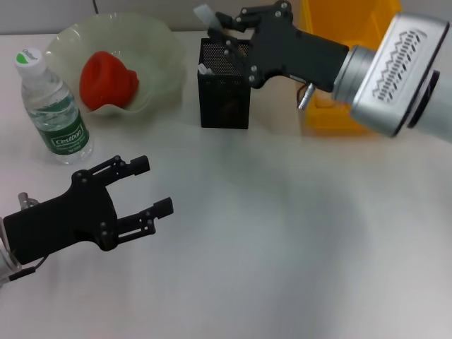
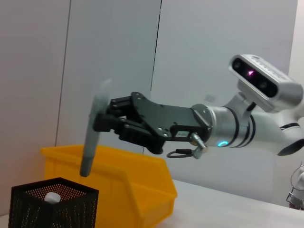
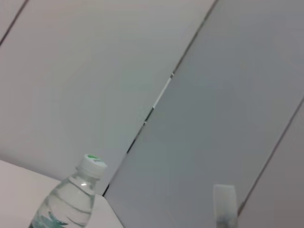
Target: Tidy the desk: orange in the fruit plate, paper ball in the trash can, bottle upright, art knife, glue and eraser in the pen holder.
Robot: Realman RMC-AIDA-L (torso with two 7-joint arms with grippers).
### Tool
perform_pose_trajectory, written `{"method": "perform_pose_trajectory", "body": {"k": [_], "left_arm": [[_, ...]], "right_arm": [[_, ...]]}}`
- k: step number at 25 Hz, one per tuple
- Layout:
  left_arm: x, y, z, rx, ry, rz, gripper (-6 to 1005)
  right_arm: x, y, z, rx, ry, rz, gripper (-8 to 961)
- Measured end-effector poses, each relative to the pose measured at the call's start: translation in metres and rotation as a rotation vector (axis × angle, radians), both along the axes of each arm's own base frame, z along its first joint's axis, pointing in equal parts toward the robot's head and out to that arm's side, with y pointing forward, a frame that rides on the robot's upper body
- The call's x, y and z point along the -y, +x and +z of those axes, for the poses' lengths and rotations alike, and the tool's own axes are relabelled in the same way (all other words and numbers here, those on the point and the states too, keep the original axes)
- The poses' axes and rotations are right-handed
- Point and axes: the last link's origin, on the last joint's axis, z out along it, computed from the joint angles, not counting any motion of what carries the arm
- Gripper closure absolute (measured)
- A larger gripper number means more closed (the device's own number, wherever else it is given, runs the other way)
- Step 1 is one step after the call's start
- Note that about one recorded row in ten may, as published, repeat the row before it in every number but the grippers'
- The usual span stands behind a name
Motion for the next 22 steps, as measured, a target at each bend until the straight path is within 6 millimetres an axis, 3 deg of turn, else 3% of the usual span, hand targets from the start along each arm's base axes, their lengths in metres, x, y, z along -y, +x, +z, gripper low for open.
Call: {"method": "perform_pose_trajectory", "body": {"k": [22], "left_arm": [[0.0002,0.0010,-0.0005,0.006,0.004,-0.002,199]], "right_arm": [[-0.0078,-0.0029,-0.0020,-0.017,-0.042,-0.075,815]]}}
